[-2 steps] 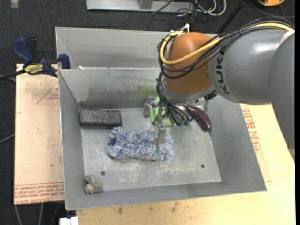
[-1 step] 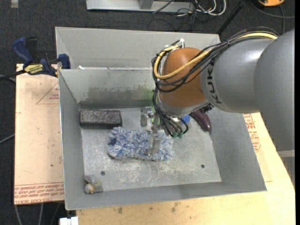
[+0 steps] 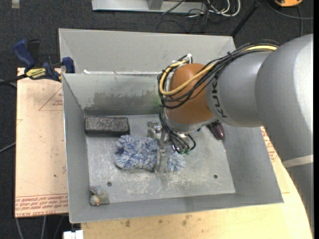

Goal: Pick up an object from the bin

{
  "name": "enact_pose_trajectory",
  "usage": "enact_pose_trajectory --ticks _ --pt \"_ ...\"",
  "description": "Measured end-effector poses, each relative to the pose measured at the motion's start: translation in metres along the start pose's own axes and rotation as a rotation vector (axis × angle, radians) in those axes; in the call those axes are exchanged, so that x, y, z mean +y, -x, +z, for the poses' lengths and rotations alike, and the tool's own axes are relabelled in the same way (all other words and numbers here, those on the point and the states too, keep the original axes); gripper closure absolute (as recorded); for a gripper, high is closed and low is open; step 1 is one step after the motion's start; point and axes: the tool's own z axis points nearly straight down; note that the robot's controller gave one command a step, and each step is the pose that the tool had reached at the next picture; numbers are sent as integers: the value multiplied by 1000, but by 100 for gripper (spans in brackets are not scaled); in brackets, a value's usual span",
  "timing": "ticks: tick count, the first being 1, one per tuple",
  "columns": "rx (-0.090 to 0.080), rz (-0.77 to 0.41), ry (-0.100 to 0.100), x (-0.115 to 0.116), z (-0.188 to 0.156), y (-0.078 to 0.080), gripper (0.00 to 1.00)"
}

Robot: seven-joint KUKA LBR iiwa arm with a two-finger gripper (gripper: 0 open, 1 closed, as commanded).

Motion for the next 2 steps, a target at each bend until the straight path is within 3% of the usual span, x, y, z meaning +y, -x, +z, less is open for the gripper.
enact_pose_trajectory --ticks 1,2 --pt "-1 58 0 5 3 25 100" --pt "-1 58 0 5 3 25 100"
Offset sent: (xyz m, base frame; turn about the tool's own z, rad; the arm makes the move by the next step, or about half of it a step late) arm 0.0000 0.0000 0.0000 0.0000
